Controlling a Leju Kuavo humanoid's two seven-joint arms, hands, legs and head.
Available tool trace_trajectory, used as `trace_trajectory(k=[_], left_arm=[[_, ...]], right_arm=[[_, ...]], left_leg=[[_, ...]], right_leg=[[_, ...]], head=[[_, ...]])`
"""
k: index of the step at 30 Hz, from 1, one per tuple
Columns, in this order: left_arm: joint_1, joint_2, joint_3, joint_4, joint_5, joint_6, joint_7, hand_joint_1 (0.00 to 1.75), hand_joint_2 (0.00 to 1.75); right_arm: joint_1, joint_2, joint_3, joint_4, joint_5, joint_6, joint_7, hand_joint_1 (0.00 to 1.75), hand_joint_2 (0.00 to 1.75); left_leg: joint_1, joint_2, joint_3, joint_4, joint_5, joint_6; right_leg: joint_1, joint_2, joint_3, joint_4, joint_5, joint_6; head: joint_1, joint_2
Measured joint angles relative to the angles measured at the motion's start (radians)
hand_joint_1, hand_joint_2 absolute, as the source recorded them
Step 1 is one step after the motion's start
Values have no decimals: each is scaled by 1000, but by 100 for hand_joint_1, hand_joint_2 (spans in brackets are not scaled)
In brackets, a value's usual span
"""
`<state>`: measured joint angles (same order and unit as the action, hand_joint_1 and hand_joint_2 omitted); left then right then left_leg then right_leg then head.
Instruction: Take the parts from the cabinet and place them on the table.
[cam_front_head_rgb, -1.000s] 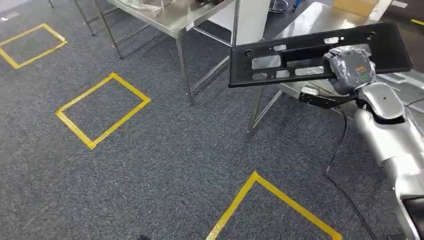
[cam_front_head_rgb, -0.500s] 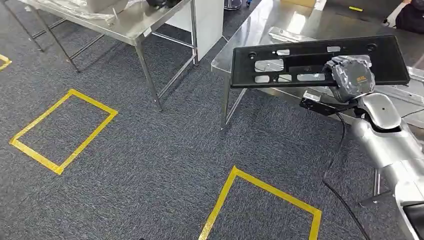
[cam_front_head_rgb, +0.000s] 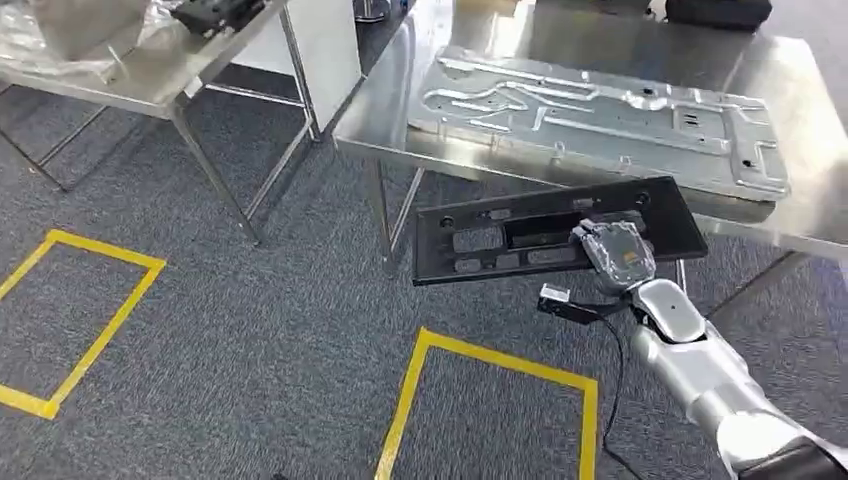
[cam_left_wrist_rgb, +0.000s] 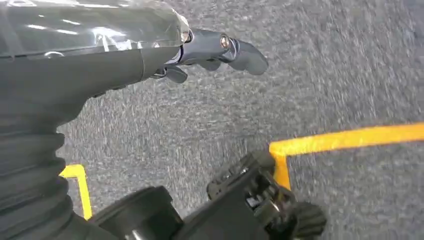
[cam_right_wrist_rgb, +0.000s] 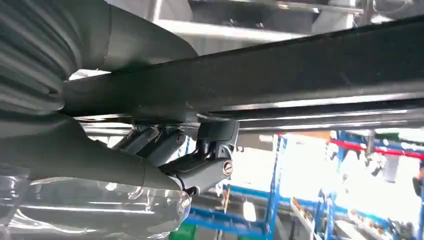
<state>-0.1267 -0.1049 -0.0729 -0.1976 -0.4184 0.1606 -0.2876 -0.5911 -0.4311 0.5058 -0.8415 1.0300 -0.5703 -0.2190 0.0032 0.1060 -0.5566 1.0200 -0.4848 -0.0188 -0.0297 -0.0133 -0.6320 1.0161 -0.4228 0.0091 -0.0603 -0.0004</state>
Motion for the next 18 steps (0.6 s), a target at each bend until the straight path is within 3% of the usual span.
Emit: trace_trajectory(k=[1,2,4,5,6,7,8,9,10,12,14,15,16,17,18], left_arm=[[0,0,0,0,-6,-6,-1,0,175],[5,0,0,0,-13,-10,-1,0,175],[17,1,0,0,-16,-14,-1,0,175],[21,2,0,0,-20,-14,-1,0,175],[23,1,0,0,-22,-14,0,0,175],[24,2,0,0,-23,-13,0,0,175],[23,2,-1,0,-24,-10,0,0,175],[25,2,-1,0,-24,-7,0,0,175],[30,6,-1,1,-25,-3,0,0,175],[30,5,-1,0,-29,2,-2,0,175],[27,5,-2,0,-36,2,2,0,175],[20,4,-3,0,-39,3,4,0,175],[19,5,-3,0,-41,3,0,0,175],[21,4,-2,0,-41,2,-1,0,175],[21,4,-2,0,-42,2,-3,0,175]], right_arm=[[-2,6,3,4,4,-2,8,175,175],[-4,21,7,7,8,-6,13,175,175],[0,44,14,11,14,-9,20,175,175],[5,49,18,13,16,-9,21,175,175],[10,52,23,15,22,-9,22,175,175],[12,54,27,15,27,-9,28,175,175],[12,57,29,15,33,-9,32,175,175],[12,61,31,15,41,-9,38,175,175],[11,68,32,16,59,-10,50,175,175],[13,68,32,16,87,-11,73,175,175],[7,57,28,5,101,20,74,175,175],[-5,44,22,-5,99,59,71,175,175],[-42,24,13,-7,91,106,62,175,175],[-88,16,10,-7,79,147,49,175,175],[-132,2,10,-8,64,185,35,175,175]], left_leg=[[3,-51,-23,48,-24,-1],[6,-78,-68,138,-61,-3],[6,-96,-160,305,-113,-5],[6,-97,-183,330,-105,-4],[6,-97,-180,307,-76,0],[6,-100,-159,246,-30,4],[5,-116,-125,148,35,12],[7,-167,-98,58,93,19],[13,-216,-85,39,89,30],[3,-195,-76,21,82,32],[4,-166,-61,-1,76,39],[11,-146,-48,-28,76,41],[8,-138,-44,-40,79,45],[5,-121,-44,-40,78,47],[2,-106,-44,-39,75,49]], right_leg=[[0,10,1,-1,-6,-9],[1,19,3,-1,-9,-18],[7,51,11,1,-18,-27],[10,65,17,2,-19,-25],[12,77,24,4,-15,-21],[13,91,31,6,-20,-22],[15,109,37,7,-23,-19],[14,122,41,7,-28,-18],[15,136,37,8,-31,-12],[-2,164,31,5,-29,4],[-3,193,29,-5,-27,19],[-5,158,26,3,-36,20],[5,81,7,35,-57,25],[5,46,-27,96,-95,26],[5,29,-67,175,-134,28]], head=[[0,0],[0,0],[0,0],[0,0],[0,0],[0,0],[0,0],[0,0],[0,0],[0,0],[0,0],[0,0],[1,0],[1,0],[1,0]])
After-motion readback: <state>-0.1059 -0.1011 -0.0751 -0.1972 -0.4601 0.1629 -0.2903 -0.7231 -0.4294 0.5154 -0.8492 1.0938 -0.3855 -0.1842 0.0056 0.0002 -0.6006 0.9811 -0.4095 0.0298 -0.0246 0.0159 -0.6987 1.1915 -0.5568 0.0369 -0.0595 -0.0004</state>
